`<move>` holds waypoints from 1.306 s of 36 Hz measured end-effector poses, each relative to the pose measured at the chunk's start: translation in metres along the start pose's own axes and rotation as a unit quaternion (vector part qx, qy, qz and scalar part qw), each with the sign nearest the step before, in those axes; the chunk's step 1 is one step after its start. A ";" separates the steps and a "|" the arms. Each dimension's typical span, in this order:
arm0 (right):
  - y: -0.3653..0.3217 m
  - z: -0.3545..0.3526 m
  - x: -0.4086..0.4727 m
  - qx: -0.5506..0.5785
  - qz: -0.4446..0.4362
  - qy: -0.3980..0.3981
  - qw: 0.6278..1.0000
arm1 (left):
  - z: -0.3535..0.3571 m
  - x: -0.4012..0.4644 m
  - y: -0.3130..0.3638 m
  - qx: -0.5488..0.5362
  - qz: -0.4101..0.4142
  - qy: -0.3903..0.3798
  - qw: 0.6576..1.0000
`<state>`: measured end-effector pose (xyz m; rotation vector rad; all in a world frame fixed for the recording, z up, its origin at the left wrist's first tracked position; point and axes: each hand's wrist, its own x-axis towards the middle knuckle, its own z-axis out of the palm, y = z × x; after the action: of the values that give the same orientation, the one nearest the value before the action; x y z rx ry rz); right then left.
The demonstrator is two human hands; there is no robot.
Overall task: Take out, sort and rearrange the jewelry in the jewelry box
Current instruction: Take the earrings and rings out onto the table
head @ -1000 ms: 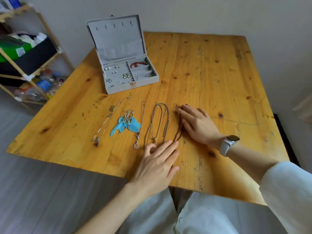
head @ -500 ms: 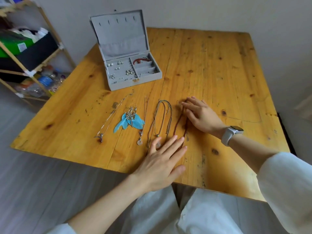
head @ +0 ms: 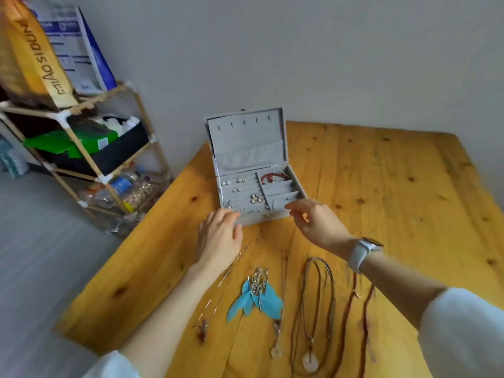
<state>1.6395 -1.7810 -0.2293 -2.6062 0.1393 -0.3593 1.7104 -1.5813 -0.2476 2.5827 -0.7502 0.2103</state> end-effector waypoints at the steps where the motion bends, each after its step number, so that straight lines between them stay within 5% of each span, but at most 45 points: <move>1: -0.001 0.006 0.012 0.003 -0.004 0.000 1.000 | 0.000 0.013 -0.008 0.009 -0.016 0.008 1.000; 10: -0.012 0.059 0.107 0.007 -0.030 0.011 0.999 | 0.014 0.102 -0.046 0.092 -0.083 0.033 0.992; 27: -0.022 0.112 0.172 -0.096 -0.074 0.040 0.992 | 0.045 0.129 -0.059 0.161 -0.061 0.142 0.975; 36: -0.017 0.093 0.157 -0.035 -0.048 0.081 0.995 | 0.039 0.120 -0.060 0.081 -0.039 0.170 0.981; 41: -0.002 0.052 0.119 0.174 -0.002 0.107 0.979 | 0.029 0.100 -0.035 -0.033 0.009 0.215 0.976; 47: 0.055 0.010 0.043 0.173 0.085 0.152 0.969 | 0.057 0.071 0.033 -0.121 0.117 0.157 0.973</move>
<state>1.6821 -1.8308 -0.2550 -2.1639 0.3683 -0.6560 1.7538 -1.6660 -0.2674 2.1598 -0.8971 0.5515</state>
